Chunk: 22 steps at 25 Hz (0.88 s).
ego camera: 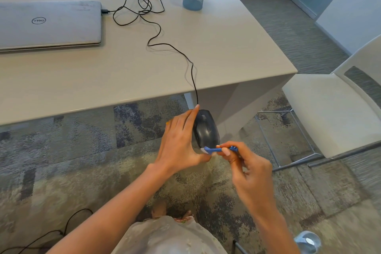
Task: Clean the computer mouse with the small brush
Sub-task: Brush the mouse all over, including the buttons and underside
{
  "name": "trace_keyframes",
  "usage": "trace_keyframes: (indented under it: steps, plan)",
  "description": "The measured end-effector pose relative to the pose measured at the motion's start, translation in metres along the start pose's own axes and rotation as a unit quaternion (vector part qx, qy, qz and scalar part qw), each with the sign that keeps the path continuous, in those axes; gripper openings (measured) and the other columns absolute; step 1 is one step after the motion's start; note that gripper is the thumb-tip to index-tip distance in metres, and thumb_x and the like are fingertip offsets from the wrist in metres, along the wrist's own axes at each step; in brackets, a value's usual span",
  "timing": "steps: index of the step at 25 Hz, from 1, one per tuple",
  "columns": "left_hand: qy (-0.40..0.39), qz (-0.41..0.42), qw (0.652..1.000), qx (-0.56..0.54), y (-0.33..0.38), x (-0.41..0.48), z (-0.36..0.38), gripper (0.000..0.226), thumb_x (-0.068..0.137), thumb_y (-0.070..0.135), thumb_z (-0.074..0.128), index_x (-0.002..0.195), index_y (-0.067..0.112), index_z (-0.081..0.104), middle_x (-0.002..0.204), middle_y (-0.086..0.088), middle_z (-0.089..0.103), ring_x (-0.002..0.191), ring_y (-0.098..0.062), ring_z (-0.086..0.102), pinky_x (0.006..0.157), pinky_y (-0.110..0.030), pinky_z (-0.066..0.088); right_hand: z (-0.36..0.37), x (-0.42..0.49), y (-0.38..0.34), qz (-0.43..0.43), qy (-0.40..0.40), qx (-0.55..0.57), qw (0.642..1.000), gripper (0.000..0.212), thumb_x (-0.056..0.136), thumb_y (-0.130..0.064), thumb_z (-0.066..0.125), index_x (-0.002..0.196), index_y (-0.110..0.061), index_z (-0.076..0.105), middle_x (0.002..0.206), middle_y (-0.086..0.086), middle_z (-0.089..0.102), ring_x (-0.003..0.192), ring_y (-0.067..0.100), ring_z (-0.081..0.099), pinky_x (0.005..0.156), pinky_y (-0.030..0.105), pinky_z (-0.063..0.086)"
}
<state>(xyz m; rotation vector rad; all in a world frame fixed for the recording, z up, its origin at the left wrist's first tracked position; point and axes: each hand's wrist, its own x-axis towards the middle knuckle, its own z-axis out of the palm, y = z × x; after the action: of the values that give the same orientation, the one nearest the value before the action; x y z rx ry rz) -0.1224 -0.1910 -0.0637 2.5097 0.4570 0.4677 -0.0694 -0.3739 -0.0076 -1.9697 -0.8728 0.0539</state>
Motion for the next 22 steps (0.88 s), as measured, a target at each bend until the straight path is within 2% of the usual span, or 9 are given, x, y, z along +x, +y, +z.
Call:
trace_keyframes:
  steps: [4, 6, 10, 13, 14, 16, 18, 20, 22]
  plan:
    - [0.003, 0.001, 1.0, -0.001, -0.002, -0.001, -0.003, 0.123, 0.06, 0.071, 0.074, 0.156, 0.015, 0.021, 0.146, -0.005, 0.044, 0.131, -0.021, 0.04, 0.105, -0.036, 0.027, -0.032, 0.014, 0.023, 0.006, 0.007, -0.108, 0.994, 0.016, 0.095, -0.015, 0.065, 0.096, -0.031, 0.065, 0.071, -0.011, 0.069, 0.06, 0.007, 0.061, 0.047, 0.014, 0.042]
    - [0.003, 0.002, 1.0, 0.005, -0.004, -0.002, -0.004, 0.124, 0.059, 0.07, 0.076, 0.156, 0.015, 0.021, 0.146, -0.005, 0.044, 0.131, -0.021, 0.04, 0.104, -0.036, 0.027, -0.03, 0.014, 0.024, -0.011, -0.035, -0.128, 0.991, 0.014, 0.095, -0.013, 0.066, 0.096, -0.026, 0.067, 0.072, -0.014, 0.066, 0.061, 0.001, 0.059, 0.05, 0.008, 0.038]
    - [-0.003, 0.006, 1.0, 0.017, -0.005, -0.003, -0.003, 0.126, 0.059, 0.066, 0.08, 0.157, 0.015, 0.021, 0.146, -0.005, 0.044, 0.131, -0.023, 0.042, 0.106, -0.042, 0.032, -0.012, 0.007, 0.012, -0.077, -0.096, -0.044, 0.991, 0.015, 0.095, -0.014, 0.063, 0.107, -0.02, 0.069, 0.094, -0.011, 0.072, 0.081, -0.001, 0.066, 0.069, 0.01, 0.049]
    - [-0.003, 0.002, 1.0, 0.009, -0.004, -0.004, -0.004, 0.124, 0.06, 0.069, 0.078, 0.157, 0.015, 0.021, 0.146, -0.005, 0.044, 0.13, -0.021, 0.041, 0.105, -0.035, 0.027, -0.01, 0.012, 0.008, -0.073, -0.1, 0.013, 0.992, 0.015, 0.096, -0.017, 0.062, 0.108, -0.021, 0.07, 0.093, -0.018, 0.072, 0.074, -0.005, 0.066, 0.064, 0.005, 0.043]
    - [0.0, 0.002, 1.0, 0.008, -0.003, -0.004, -0.004, 0.123, 0.061, 0.07, 0.076, 0.157, 0.015, 0.021, 0.145, -0.004, 0.045, 0.13, -0.019, 0.041, 0.103, -0.032, 0.025, -0.01, 0.014, 0.008, -0.066, -0.089, 0.008, 0.994, 0.013, 0.097, -0.017, 0.062, 0.106, -0.023, 0.071, 0.087, -0.02, 0.071, 0.066, -0.005, 0.063, 0.058, 0.005, 0.041]
    - [0.001, 0.003, 1.0, 0.008, -0.002, -0.004, -0.005, 0.124, 0.061, 0.07, 0.075, 0.157, 0.015, 0.02, 0.145, -0.004, 0.045, 0.129, -0.019, 0.041, 0.103, -0.031, 0.025, -0.012, 0.018, 0.01, -0.036, -0.031, 0.007, 0.999, 0.015, 0.098, -0.021, 0.061, 0.103, -0.033, 0.068, 0.078, -0.015, 0.072, 0.055, 0.005, 0.062, 0.047, 0.024, 0.048]
    - [0.001, 0.002, 1.0, 0.009, -0.004, -0.003, -0.007, 0.125, 0.06, 0.07, 0.076, 0.157, 0.015, 0.02, 0.146, -0.005, 0.044, 0.13, -0.02, 0.041, 0.104, -0.033, 0.025, -0.021, 0.022, 0.013, -0.009, 0.044, 0.027, 0.999, 0.02, 0.096, -0.024, 0.059, 0.108, -0.038, 0.066, 0.085, -0.012, 0.075, 0.066, 0.015, 0.073, 0.056, 0.038, 0.06]
    - [0.004, 0.004, 1.0, 0.011, -0.005, -0.004, -0.008, 0.125, 0.06, 0.07, 0.077, 0.157, 0.015, 0.02, 0.146, -0.006, 0.044, 0.13, -0.021, 0.041, 0.104, -0.034, 0.025, -0.026, 0.023, 0.017, -0.007, 0.085, 0.05, 0.995, 0.021, 0.096, -0.021, 0.06, 0.111, -0.035, 0.067, 0.092, -0.014, 0.076, 0.076, 0.017, 0.075, 0.066, 0.035, 0.062]
    - [0.005, 0.003, 1.0, 0.014, -0.005, -0.003, -0.007, 0.126, 0.059, 0.067, 0.08, 0.157, 0.015, 0.019, 0.146, -0.005, 0.045, 0.13, -0.021, 0.041, 0.104, -0.033, 0.025, -0.017, 0.02, 0.012, -0.037, 0.064, 0.001, 0.997, 0.024, 0.096, -0.013, 0.064, 0.112, -0.03, 0.068, 0.081, -0.008, 0.075, 0.062, 0.007, 0.068, 0.053, 0.024, 0.054]
